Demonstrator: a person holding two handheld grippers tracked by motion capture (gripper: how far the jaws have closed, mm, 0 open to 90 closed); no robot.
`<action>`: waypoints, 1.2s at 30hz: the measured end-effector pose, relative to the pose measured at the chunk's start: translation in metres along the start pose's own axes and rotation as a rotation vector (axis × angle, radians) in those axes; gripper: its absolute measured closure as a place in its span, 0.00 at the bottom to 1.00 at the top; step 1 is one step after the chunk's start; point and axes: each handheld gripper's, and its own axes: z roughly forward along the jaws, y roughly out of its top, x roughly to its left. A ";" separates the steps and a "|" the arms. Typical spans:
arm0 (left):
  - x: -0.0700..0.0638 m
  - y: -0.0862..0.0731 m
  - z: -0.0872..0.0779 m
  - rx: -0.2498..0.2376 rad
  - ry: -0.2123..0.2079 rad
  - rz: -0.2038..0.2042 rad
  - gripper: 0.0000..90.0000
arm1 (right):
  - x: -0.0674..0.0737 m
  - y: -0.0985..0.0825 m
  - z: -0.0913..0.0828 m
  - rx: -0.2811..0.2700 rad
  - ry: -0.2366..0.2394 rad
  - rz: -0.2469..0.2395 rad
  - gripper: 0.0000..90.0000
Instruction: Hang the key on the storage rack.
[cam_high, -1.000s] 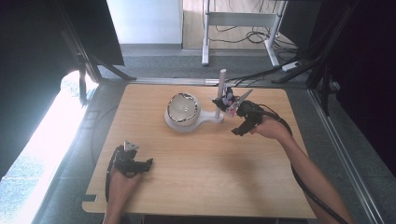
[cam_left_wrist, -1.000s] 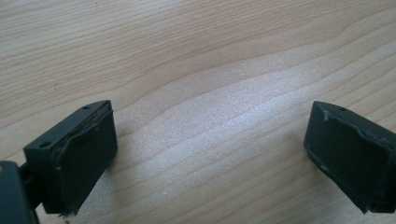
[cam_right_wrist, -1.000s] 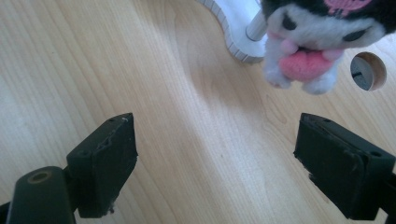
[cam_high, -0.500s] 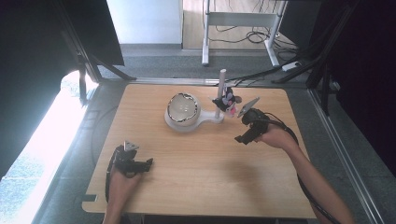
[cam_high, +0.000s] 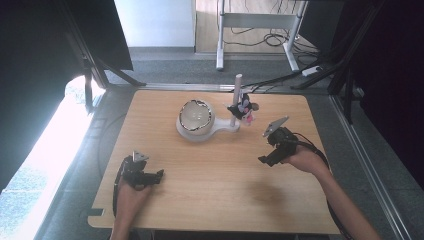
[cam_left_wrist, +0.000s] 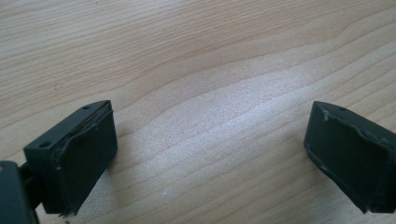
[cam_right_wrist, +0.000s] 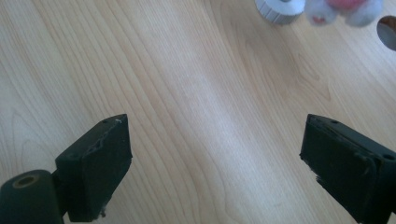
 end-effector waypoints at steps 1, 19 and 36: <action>0.000 0.000 0.000 0.000 0.000 -0.004 0.03 | 0.000 0.000 0.000 0.000 0.000 0.000 0.10; 0.000 0.000 0.000 0.001 0.000 -0.002 0.03 | 0.021 -0.034 -0.011 -0.037 -0.026 0.016 0.05; 0.000 0.000 0.000 0.001 0.000 -0.002 0.03 | 0.048 -0.057 0.023 -0.099 0.008 0.059 0.03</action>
